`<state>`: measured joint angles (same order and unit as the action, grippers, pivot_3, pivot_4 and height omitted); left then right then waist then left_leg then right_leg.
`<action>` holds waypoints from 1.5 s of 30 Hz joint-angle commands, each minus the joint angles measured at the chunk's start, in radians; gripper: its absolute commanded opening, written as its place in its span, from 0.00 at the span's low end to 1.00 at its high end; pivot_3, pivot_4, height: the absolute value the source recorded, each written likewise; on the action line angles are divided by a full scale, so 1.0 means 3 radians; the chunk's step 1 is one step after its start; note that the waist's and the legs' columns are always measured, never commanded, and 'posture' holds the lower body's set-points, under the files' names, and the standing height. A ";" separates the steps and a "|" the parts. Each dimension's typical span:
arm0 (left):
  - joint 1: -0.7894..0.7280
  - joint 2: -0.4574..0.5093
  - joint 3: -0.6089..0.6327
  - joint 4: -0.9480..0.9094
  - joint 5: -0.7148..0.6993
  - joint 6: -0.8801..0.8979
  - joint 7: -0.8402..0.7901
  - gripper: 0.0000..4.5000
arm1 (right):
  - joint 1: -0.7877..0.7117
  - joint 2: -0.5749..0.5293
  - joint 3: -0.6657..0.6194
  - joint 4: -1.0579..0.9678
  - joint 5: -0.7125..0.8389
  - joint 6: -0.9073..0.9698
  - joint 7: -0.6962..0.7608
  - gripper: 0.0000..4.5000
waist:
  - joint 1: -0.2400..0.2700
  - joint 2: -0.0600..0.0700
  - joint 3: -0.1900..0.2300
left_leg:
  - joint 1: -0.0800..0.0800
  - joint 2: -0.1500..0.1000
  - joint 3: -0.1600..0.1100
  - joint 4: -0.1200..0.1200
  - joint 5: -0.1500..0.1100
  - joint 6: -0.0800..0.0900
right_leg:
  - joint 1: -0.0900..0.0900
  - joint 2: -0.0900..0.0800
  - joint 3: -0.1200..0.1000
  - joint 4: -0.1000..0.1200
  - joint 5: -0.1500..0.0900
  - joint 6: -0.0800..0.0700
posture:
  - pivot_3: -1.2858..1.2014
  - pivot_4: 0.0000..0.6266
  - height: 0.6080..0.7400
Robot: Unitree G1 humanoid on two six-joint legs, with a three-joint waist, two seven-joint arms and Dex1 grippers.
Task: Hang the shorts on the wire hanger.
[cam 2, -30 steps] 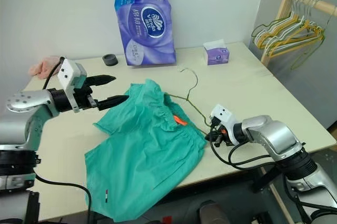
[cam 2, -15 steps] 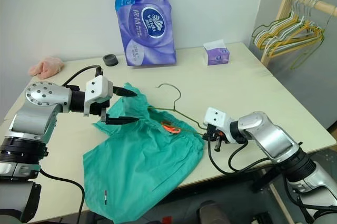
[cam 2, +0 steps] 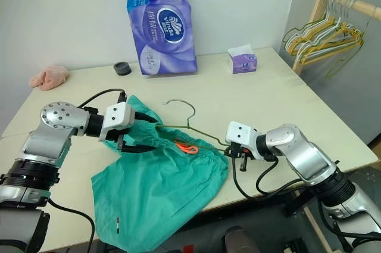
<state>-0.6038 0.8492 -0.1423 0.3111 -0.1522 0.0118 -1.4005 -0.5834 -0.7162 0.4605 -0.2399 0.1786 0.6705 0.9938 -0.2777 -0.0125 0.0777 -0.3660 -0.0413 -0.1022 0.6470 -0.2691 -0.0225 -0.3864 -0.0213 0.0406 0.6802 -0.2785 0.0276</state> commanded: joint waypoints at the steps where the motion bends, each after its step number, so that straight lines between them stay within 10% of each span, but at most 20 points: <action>1: 0.0001 -0.0022 0.0033 -0.0049 -0.0022 -0.0003 -0.0002 0.68 | -0.0062 0.0051 -0.0138 -0.0175 0.0024 -0.0078 0.0024 0.00 | -0.0002 -0.0001 -0.0001 | 0.0000 0.0000 0.0000 0.0000 0.0000 0.0000 | 0.0000 0.0000 0.0000 0.0000 0.0000 0.0000 | 0.39 0.01 1.00; 12: 0.0006 -0.0101 0.0049 -0.0067 -0.0026 0.0044 0.0017 0.03 | -0.0022 0.0082 -0.0143 -0.0213 -0.0059 -0.0203 0.0096 0.00 | -0.0004 -0.0001 -0.0004 | 0.0000 0.0000 0.0000 0.0001 0.0000 0.0000 | 0.0000 0.0000 0.0000 0.0001 0.0000 0.0000 | 0.39 0.02 1.00; 18: 0.0029 -0.0111 0.0044 -0.0086 -0.0011 0.0034 0.0010 0.00 | -0.0031 -0.0051 -0.0102 -0.0154 -0.0198 -0.0679 0.0372 0.00 | -0.0013 -0.0001 -0.0004 | 0.0000 0.0000 0.0000 0.0000 0.0000 0.0000 | 0.0000 0.0000 -0.0001 0.0001 0.0000 0.0000 | 0.39 0.02 1.00; 30: 0.0109 -0.0056 0.0040 -0.0139 0.0031 -0.0008 0.0002 0.00 | 0.0327 -0.0472 -0.0678 0.0938 -0.0360 -0.1241 0.0242 0.84 | -0.0018 -0.0006 -0.0007 | 0.0000 -0.0003 0.0001 0.0002 0.0000 0.0000 | 0.0003 -0.0003 0.0000 0.0001 0.0000 0.0000 | 0.39 0.04 1.00; 38: 0.0149 -0.0030 0.0044 -0.0181 0.0025 0.0013 -0.0009 0.00 | 0.1284 0.0293 -0.1291 -0.0290 0.0790 0.0012 -0.0256 0.84 | -0.0085 -0.0007 -0.0013 | 0.0001 0.0001 -0.0005 -0.0001 0.0000 0.0001 | 0.0004 0.0001 -0.0004 0.0005 0.0000 0.0000 | 0.39 0.05 1.00; 45: 0.0129 -0.0018 0.0041 -0.0201 0.0026 0.0039 -0.0020 0.00 | 0.1459 0.0725 -0.1155 -0.0385 0.0737 0.0214 -0.0786 0.84 | -0.0072 -0.0009 -0.0020 | 0.0001 0.0000 -0.0005 0.0001 0.0000 0.0001 | 0.0005 0.0000 -0.0003 0.0003 0.0000 0.0000 | 0.39 0.05 1.00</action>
<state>-0.5516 0.8270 -0.1517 0.2817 -0.1356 0.0202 -1.4073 -0.1442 -0.5063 0.1126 -0.3464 0.4048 0.7388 0.7829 -0.2992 -0.0153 0.0716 -0.3657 -0.0416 -0.1037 0.6473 -0.2692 -0.0223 -0.3850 -0.0214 0.0398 0.6811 -0.2786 0.0276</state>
